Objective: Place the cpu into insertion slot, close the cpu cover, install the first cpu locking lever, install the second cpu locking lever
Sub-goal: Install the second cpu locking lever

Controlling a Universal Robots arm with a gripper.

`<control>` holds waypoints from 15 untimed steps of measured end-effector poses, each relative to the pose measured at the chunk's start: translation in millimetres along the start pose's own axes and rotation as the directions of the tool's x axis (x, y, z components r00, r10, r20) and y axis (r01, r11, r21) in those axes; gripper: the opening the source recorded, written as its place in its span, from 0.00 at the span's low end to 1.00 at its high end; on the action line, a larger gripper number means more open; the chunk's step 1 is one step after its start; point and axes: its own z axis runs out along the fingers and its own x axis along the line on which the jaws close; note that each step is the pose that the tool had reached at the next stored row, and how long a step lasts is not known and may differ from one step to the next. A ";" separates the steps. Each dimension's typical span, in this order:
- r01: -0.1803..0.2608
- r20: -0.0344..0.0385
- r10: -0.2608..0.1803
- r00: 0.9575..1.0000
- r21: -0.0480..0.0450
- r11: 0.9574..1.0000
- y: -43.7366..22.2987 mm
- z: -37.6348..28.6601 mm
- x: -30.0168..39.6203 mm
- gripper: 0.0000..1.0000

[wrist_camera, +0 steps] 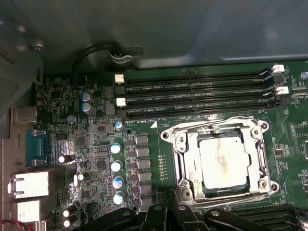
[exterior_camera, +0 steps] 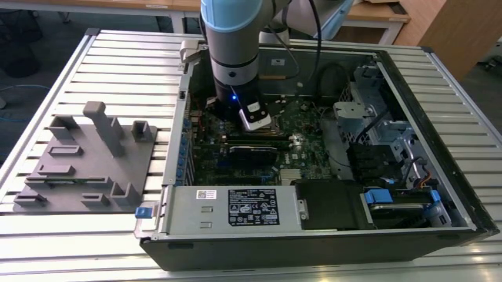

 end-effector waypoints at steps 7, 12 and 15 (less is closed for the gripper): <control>0.002 0.002 -0.002 1.000 0.023 1.000 -0.1 0.5 0.0 0.10; 0.002 0.003 -0.002 1.000 0.022 1.000 0.7 0.9 0.2 0.10; 0.002 0.002 -0.002 1.000 0.022 1.000 3.0 1.2 0.4 0.10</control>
